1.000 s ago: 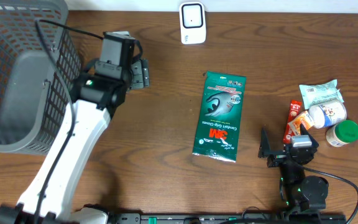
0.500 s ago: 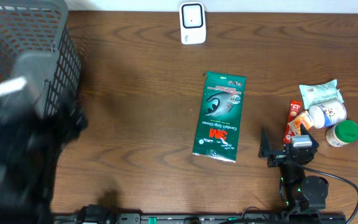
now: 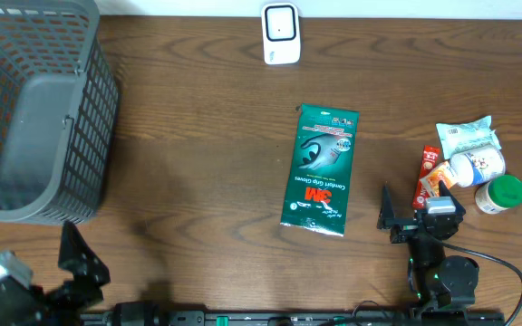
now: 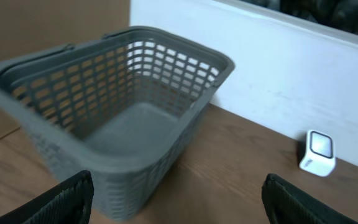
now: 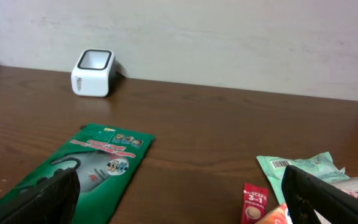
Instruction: Scan the item barcode
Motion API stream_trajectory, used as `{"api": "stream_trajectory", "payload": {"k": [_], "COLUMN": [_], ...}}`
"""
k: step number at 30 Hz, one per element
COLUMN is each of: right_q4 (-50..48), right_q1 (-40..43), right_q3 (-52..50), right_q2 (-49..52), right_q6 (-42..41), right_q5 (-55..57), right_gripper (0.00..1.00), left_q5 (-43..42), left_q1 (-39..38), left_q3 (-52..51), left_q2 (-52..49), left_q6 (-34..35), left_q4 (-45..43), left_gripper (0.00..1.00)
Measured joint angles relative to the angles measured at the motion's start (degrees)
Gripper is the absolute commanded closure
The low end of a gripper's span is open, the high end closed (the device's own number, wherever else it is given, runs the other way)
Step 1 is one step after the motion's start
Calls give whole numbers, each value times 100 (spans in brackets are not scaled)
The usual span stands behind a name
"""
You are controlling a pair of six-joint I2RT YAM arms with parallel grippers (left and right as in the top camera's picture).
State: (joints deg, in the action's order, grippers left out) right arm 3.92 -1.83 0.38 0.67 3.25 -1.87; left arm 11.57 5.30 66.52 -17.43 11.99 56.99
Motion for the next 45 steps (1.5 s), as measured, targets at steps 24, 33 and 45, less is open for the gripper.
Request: {"api": "stream_trajectory", "payload": {"k": [24,33,45], "right_q4": [2,4,4], "right_q1": [0,0,0], "right_q3": [0,0,0], "right_q2": [2,2,2], "right_q6": [0,2,2], "right_q5": [15,15,15], "right_gripper": [1,1,1], "left_q5": [-649,-1128,-1167], "left_q1": [348,348,348], "left_q3": [-3154,-5047,-6345], "left_q2": [1705,1705,1705], "left_q6": [922,1167,1655], "left_q4": [-4468,-7132,-7663], "left_gripper": [16,16,16]}}
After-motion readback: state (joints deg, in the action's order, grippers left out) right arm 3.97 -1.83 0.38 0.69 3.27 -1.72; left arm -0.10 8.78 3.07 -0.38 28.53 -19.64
